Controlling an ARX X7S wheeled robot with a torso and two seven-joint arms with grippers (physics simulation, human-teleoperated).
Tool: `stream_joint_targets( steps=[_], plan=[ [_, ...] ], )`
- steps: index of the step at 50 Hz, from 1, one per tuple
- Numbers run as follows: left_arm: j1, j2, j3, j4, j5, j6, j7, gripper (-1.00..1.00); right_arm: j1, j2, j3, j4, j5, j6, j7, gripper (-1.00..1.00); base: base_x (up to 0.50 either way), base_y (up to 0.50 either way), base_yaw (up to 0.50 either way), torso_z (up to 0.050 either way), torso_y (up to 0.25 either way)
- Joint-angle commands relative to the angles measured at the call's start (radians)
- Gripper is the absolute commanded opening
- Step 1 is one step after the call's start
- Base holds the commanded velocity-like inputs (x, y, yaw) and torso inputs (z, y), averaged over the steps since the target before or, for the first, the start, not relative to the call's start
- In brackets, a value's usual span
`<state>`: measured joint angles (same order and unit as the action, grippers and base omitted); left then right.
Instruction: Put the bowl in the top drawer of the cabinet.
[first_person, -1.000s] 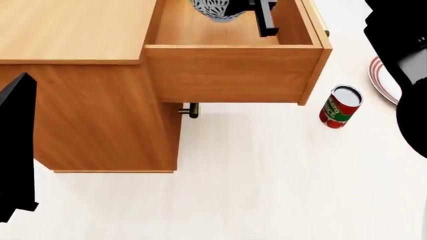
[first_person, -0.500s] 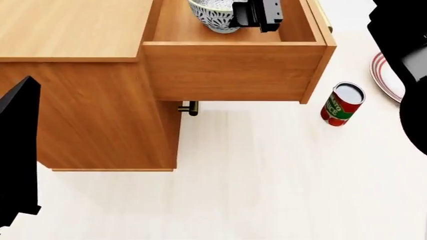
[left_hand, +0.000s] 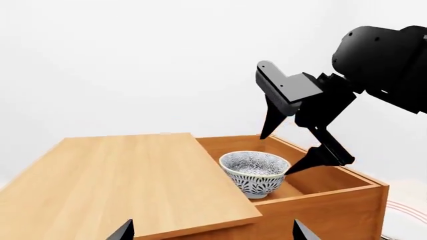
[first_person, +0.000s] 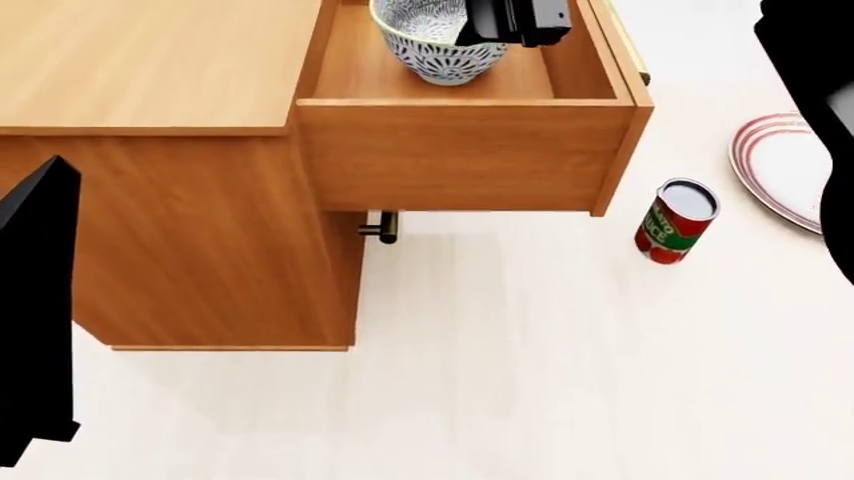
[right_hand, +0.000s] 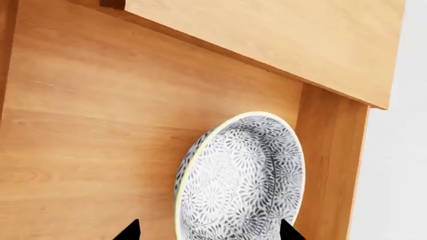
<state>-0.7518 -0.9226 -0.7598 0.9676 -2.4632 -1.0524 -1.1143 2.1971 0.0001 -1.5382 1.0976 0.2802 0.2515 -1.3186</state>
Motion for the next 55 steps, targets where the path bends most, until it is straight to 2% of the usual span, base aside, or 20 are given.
stream_joint_targets(
  steps=[1, 9, 28, 29, 32, 35, 47, 55],
  plan=[
    [-0.004, 0.006, 0.005, 0.000, 0.006, -0.002, 0.002, 1.00, 0.025, 0.000, 0.002, 0.000, 0.023, 0.022, -0.030, 1.00, 0.00, 0.00, 0.00, 0.000, 0.117],
    [-0.011, 0.000, 0.016, 0.005, 0.002, 0.010, -0.001, 1.00, 0.032, 0.000, 0.005, 0.011, 0.030, 0.026, -0.043, 1.00, 0.00, 0.00, 0.00, 0.000, 0.117],
    [-0.001, 0.020, -0.004, 0.006, 0.000, -0.007, -0.001, 1.00, 0.131, 0.001, 0.050, 0.096, 0.165, -0.089, 0.085, 1.00, 0.00, 0.00, 0.00, 0.000, 0.179],
    [-0.002, 0.020, -0.001, 0.007, 0.001, -0.006, -0.002, 1.00, 0.131, 0.018, 0.050, 0.057, 0.164, -0.072, 0.097, 1.00, 0.00, 0.00, 0.00, 0.000, 0.189],
    [0.000, 0.024, 0.001, 0.010, 0.001, -0.006, -0.003, 1.00, 0.135, 0.190, 0.052, -0.345, 0.193, 0.131, 0.212, 1.00, 0.00, 0.00, 0.00, 0.000, 0.188],
    [0.001, 0.025, 0.002, 0.012, -0.001, -0.004, -0.006, 1.00, 0.135, 0.282, 0.063, -0.556, 0.210, 0.242, 0.275, 1.00, 0.00, 0.00, 0.00, 0.000, 0.189],
    [-0.002, 0.028, 0.003, 0.012, 0.000, -0.010, -0.009, 1.00, 0.136, 0.538, 0.171, -1.154, 0.264, 0.598, 0.500, 1.00, 0.00, 0.00, 0.00, 0.000, 0.189],
    [0.008, 0.032, -0.010, 0.011, -0.007, -0.019, -0.013, 1.00, 0.126, 0.658, 0.266, -1.417, 0.318, 0.829, 0.635, 1.00, 0.00, 0.00, 0.00, 0.000, 0.189]
  ],
)
